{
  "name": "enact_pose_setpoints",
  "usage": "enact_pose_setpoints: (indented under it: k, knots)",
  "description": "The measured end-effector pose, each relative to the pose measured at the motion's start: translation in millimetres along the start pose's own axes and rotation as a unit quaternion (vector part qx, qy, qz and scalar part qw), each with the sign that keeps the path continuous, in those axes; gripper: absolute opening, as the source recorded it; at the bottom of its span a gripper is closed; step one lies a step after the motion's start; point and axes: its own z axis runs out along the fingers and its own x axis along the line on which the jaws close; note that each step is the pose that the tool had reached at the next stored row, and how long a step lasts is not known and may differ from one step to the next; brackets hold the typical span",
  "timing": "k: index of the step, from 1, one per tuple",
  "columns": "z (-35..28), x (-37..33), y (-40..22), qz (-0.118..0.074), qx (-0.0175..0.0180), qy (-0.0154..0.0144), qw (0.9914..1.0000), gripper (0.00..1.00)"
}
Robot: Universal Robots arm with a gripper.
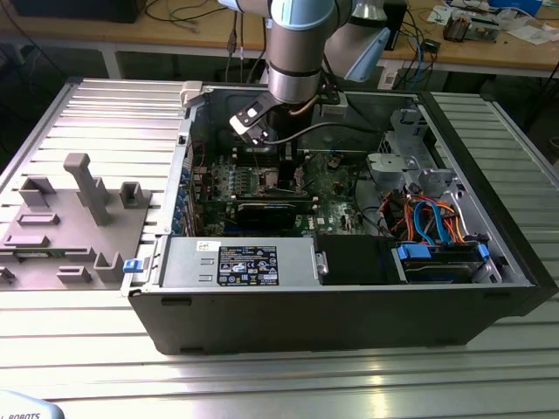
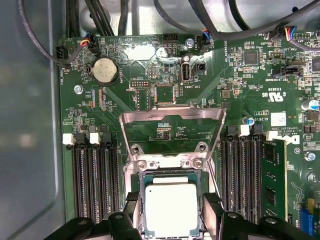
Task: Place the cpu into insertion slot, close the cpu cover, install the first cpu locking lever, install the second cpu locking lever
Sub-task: 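Place the cpu into insertion slot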
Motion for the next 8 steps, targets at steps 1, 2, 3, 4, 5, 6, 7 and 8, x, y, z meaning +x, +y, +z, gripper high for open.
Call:
enact_pose_setpoints:
  k: [1, 2, 3, 4, 5, 6, 7, 8]
  knots:
    - [-0.2, -0.1, 0.0, 0.000, 0.0000, 0.0002, 1.00000, 0.62]
    - [-0.2, 0.0, -0.1, 0.000, 0.0000, 0.0003, 1.00000, 0.62]
    - [-0.2, 0.0, -0.1, 0.000, 0.0001, 0.0004, 1.00000, 0.60]
    - [-0.3, -0.1, 0.0, 0.000, 0.0001, 0.0000, 1.00000, 0.47]
    - [-0.3, -0.1, 0.0, 0.000, 0.0000, -0.0020, 1.00000, 0.41]
    - [-0.3, -0.1, 0.0, 0.000, 0.0000, -0.0029, 1.00000, 0.35]
    - [-0.3, -0.1, 0.0, 0.000, -0.0001, -0.0036, 0.99999, 0.35]
    - [-0.3, -0.2, 0.0, 0.000, -0.0001, -0.0052, 0.99999, 0.23]
